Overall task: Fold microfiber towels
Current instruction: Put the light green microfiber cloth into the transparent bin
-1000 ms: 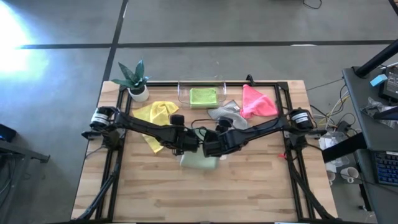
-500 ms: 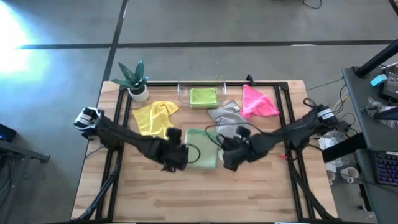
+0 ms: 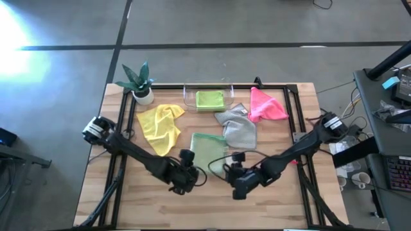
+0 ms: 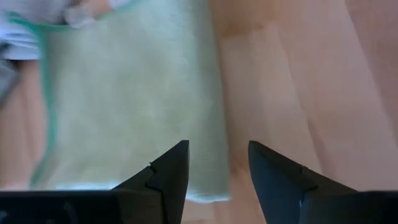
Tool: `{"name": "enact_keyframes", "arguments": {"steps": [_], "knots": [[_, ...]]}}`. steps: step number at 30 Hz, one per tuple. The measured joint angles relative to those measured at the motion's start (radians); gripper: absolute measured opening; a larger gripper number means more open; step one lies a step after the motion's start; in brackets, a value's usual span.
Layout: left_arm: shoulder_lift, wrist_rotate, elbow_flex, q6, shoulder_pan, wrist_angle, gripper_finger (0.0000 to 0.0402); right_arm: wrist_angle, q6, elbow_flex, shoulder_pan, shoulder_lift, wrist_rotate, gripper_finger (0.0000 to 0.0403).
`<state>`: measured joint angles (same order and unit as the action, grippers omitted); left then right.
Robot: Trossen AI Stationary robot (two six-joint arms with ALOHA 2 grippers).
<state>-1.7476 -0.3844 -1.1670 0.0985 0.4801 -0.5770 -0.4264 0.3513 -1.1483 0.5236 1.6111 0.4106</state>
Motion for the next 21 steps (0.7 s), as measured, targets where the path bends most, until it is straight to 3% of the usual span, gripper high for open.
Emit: {"name": "enact_keyframes", "arguments": {"steps": [6, 21], "knots": [[-0.053, 0.007, 0.004, 0.042, 0.003, -0.007, 0.0150, -0.002, -0.061, -0.051, -0.013, 0.099, 0.000, 0.0132], [-0.139, -0.085, 0.013, 0.061, -0.005, -0.005, 0.0150, -0.005, -0.091, -0.162, -0.086, 0.298, 0.001, 0.0132]]}}
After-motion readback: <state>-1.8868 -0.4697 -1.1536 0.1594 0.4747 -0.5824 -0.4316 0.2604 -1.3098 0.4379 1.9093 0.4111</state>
